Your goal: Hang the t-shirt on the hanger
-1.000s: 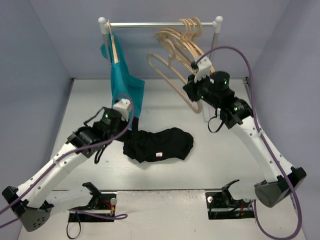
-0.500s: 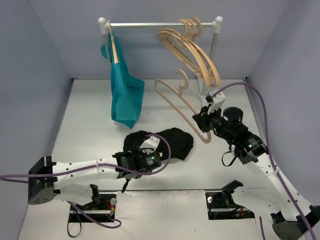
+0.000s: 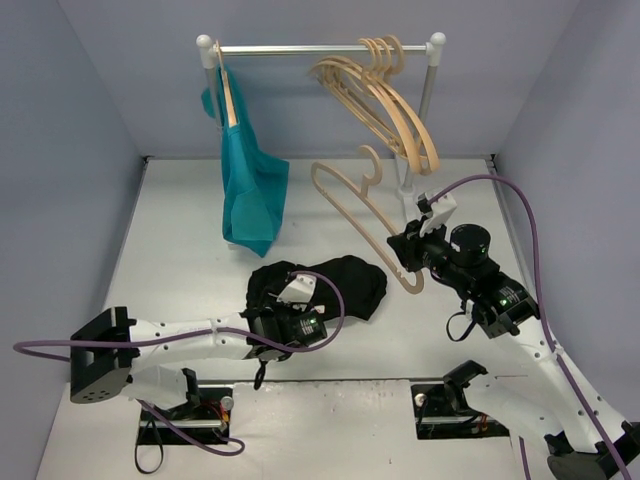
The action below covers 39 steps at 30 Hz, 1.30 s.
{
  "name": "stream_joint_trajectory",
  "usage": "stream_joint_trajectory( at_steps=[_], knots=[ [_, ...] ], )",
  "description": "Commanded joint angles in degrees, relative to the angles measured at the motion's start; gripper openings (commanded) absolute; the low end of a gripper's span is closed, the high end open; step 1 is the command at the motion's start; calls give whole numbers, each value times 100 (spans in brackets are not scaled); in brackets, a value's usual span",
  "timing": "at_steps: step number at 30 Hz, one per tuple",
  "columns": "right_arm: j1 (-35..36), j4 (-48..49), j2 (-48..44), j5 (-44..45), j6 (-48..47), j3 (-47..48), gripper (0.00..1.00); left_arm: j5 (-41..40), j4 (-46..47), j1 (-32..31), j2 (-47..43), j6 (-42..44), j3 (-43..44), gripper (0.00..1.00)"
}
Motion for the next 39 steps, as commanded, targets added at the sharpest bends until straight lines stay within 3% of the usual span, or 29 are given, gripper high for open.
stream_joint_trajectory(
  at_steps=[1,19,23,27,29,34,39],
  knots=[
    [21,564,-54,108,67,9,0,-150,475,-6,103,30,-36,56],
    [21,564,-138,131,90,-97,0,-100,1091,576,332,435,-280,45],
    [21,564,-136,86,73,-109,0,-7,1135,627,369,527,-265,32],
    [21,564,-229,-176,15,-167,0,38,1070,756,106,812,-151,5],
    [21,562,-315,-427,-23,-231,0,237,995,1055,-134,1117,5,0],
    [21,564,-641,-919,-103,-379,0,1247,555,1837,-477,1849,658,0],
    [21,563,-988,-1435,-134,-458,0,1772,-183,2321,-415,2064,1470,0]
  ],
)
